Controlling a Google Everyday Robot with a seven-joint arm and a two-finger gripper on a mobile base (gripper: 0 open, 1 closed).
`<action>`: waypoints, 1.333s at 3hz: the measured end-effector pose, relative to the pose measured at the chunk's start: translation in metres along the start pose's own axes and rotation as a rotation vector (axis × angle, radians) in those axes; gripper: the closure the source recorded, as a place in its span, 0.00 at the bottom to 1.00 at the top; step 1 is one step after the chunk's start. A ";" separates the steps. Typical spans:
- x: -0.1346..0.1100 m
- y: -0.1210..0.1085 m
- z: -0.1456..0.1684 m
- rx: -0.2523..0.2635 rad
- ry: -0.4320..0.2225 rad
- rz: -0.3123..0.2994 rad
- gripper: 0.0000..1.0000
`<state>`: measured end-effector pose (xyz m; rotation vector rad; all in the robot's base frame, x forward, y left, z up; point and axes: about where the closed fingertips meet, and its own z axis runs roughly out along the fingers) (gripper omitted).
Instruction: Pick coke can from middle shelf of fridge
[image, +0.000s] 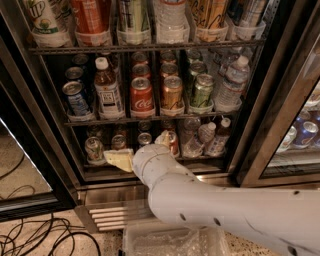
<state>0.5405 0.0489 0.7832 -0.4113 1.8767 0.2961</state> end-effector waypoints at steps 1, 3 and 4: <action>-0.016 -0.016 -0.002 0.066 -0.058 -0.003 0.00; -0.022 -0.021 0.003 0.094 -0.094 0.010 0.00; -0.035 -0.029 0.011 0.143 -0.152 0.016 0.05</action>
Offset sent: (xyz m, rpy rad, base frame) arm 0.0103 -0.0128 0.0148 0.0007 -0.0606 -0.0608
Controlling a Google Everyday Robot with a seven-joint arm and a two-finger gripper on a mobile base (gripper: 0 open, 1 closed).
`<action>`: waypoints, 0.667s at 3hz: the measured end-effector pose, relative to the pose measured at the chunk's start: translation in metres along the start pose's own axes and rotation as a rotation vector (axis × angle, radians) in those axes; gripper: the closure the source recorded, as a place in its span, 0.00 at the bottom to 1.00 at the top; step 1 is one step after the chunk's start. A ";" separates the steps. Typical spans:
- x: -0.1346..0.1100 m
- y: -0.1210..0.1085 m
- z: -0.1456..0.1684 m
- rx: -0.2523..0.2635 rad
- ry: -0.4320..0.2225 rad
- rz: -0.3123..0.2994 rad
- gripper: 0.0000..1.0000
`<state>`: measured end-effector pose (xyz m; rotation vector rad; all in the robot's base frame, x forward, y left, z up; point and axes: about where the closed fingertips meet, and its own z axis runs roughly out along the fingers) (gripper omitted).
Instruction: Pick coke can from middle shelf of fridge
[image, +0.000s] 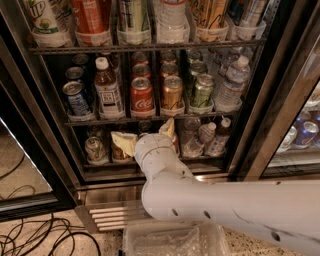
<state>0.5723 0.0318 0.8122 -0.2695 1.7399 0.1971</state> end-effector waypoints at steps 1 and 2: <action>-0.010 -0.005 0.006 0.043 -0.056 0.004 0.10; -0.021 -0.005 0.011 0.069 -0.104 -0.007 0.15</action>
Offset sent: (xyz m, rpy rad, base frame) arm 0.0246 0.0023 0.0246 0.0103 -0.1571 -0.0930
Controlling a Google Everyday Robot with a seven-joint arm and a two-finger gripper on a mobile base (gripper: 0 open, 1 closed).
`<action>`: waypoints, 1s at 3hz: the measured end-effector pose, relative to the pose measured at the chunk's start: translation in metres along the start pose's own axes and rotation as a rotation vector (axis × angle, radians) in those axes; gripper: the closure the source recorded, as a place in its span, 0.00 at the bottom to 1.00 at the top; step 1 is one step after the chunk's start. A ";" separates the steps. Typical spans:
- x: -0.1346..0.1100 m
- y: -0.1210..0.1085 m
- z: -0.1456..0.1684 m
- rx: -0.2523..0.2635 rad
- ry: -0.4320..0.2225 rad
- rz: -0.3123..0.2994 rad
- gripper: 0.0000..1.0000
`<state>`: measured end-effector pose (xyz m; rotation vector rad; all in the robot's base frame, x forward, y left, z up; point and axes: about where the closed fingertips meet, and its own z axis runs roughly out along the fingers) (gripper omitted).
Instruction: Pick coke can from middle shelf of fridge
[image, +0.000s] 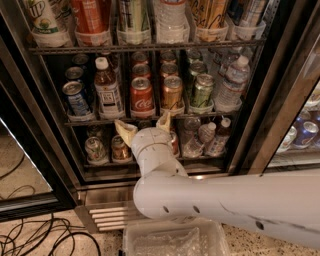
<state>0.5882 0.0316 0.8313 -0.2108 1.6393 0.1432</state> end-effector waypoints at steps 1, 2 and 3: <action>-0.012 0.007 0.001 0.018 -0.046 -0.028 0.21; -0.018 0.010 0.000 0.036 -0.078 -0.042 0.36; -0.021 0.020 0.007 0.039 -0.112 -0.060 0.40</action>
Offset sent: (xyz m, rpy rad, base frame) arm -0.0011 0.0148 0.0200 -0.0359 -0.1245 -0.0496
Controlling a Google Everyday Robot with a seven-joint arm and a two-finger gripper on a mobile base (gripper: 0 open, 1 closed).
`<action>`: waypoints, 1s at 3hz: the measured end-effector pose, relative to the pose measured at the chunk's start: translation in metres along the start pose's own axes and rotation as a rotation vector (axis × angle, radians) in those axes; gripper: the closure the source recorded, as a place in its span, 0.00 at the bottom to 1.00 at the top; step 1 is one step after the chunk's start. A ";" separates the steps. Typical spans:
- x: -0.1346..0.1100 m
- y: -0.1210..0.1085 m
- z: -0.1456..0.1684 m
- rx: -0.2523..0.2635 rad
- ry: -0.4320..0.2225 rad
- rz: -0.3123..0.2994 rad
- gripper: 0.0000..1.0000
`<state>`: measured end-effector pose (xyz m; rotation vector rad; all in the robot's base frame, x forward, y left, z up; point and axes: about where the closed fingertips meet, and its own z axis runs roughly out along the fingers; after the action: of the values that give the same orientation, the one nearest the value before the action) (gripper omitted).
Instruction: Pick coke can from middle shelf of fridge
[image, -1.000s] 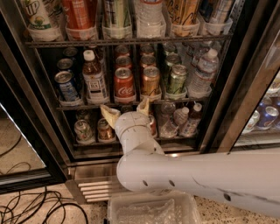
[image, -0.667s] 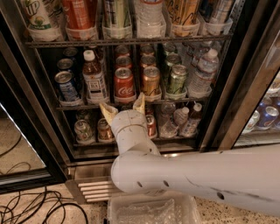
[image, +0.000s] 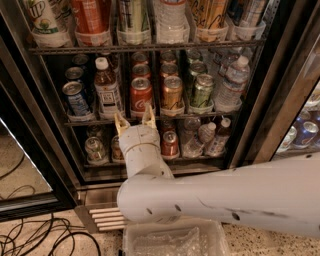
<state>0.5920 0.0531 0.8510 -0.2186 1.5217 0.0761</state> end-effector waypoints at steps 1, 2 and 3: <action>-0.001 -0.008 0.008 0.013 -0.005 0.002 0.43; -0.003 -0.020 0.013 0.038 -0.010 0.006 0.42; -0.003 -0.039 0.027 0.080 -0.014 0.004 0.41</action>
Offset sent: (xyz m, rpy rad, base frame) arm 0.0261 -0.0303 0.0022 0.0151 -0.0102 -0.0654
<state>0.6251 0.0204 0.8583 -0.1507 1.5081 0.0193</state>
